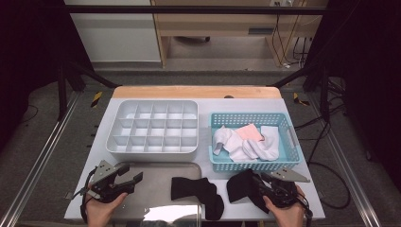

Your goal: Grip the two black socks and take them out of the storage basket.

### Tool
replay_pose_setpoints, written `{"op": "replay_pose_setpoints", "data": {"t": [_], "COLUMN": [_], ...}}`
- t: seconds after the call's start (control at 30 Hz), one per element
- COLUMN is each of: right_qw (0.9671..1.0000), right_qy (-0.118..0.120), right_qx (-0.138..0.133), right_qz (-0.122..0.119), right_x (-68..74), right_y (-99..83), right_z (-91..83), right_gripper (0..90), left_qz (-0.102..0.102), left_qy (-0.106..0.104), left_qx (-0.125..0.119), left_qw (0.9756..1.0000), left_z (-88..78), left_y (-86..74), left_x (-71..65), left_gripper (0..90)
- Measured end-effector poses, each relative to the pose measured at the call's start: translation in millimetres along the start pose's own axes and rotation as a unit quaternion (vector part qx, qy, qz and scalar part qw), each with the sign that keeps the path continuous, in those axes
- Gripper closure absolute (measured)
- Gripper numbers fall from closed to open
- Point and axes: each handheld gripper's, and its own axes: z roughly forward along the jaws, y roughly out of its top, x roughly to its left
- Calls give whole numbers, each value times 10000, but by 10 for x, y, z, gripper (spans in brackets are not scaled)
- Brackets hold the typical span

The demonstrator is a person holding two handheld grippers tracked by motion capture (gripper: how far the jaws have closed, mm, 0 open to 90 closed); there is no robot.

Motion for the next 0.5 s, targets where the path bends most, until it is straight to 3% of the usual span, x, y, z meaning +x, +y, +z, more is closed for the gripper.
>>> {"op": "replay_pose_setpoints", "data": {"t": [0.13, 0.2, 0.5], "right_qw": [9994, 9983, 9936], "right_qy": [104, 297, 868], "right_qx": [-301, -433, -440], "right_qz": [-164, -271, -577], "right_x": [104, 192, 562], "right_y": [73, 112, 232], "right_z": [-10, -16, 67], "right_gripper": [554, 550, 559], "left_qz": [-36, -32, -106], "left_qy": [5, 5, -37], "left_qx": [-45, -59, -156], "left_qw": [10000, 10000, 9998], "left_z": [-4, -8, -23], "left_y": [5, 7, 19], "left_x": [14, 18, 21], "left_gripper": [356, 355, 356]}}
